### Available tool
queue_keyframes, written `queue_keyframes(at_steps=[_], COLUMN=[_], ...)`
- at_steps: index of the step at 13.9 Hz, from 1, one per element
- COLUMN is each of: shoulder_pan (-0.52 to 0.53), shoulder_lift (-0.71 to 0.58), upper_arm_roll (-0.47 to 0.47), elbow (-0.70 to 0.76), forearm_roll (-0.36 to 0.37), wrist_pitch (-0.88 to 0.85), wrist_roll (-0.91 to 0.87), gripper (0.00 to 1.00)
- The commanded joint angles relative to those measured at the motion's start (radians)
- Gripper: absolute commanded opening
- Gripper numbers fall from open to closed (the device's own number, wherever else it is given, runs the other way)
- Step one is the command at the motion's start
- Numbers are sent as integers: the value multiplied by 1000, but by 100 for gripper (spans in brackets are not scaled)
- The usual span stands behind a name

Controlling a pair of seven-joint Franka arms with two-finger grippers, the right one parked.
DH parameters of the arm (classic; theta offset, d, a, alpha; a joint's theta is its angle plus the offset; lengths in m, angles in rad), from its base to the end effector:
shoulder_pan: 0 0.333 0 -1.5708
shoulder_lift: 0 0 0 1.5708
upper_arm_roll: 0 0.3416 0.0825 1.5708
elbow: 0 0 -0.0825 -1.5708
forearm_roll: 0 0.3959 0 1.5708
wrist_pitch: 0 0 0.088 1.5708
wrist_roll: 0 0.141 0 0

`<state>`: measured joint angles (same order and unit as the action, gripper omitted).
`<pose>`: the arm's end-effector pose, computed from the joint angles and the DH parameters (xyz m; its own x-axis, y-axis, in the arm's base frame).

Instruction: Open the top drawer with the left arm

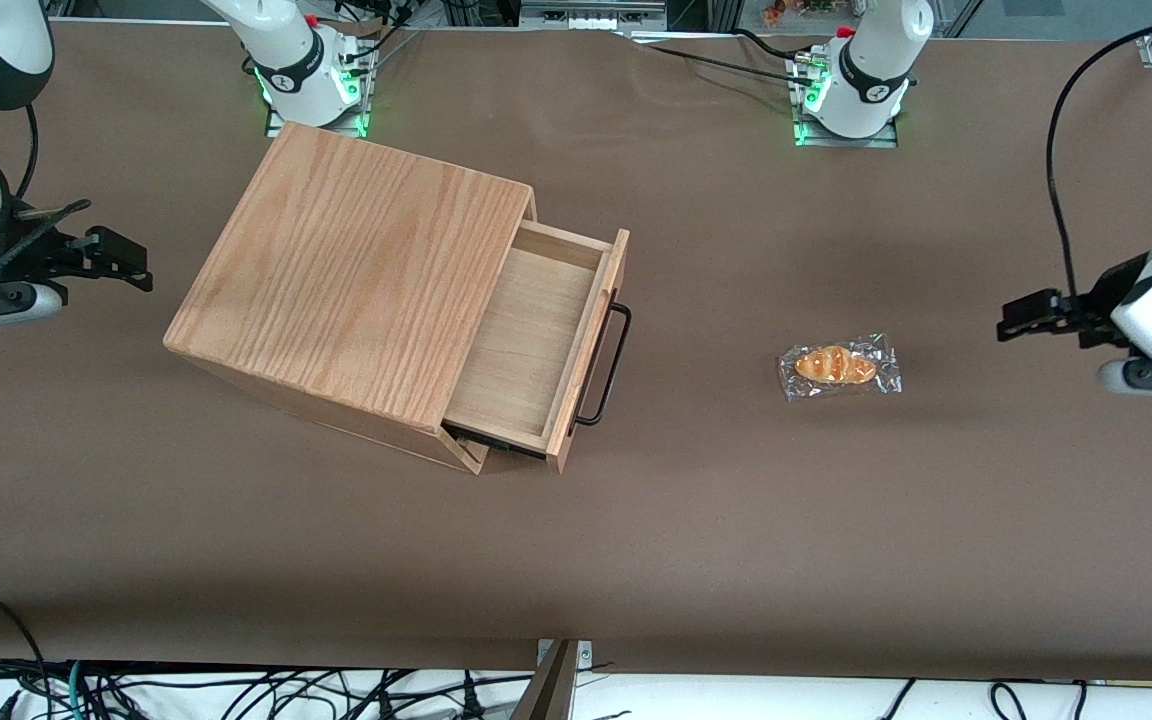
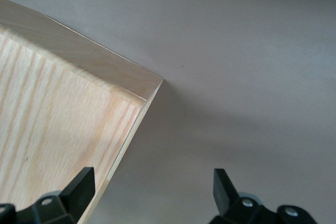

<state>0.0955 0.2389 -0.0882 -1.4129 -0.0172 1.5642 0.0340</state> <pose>0.6374 0.0083 0.5480 0.9960 -0.0261 -0.0852 -0.0227 -0.9989 0.0409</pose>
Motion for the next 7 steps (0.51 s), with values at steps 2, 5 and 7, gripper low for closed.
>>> queue_keyframes(at_steps=[2,5,7], shoulder_pan=[-20,-74,-77], shoulder_lift=[-186,-254,-262], upper_arm_roll=[11,10,8], elbow=[-170,-202,-195], forearm_roll=[19,6,6], wrist_pitch=[31,16,-13], wrist_roll=[17,14,14], gripper=[100,100,100])
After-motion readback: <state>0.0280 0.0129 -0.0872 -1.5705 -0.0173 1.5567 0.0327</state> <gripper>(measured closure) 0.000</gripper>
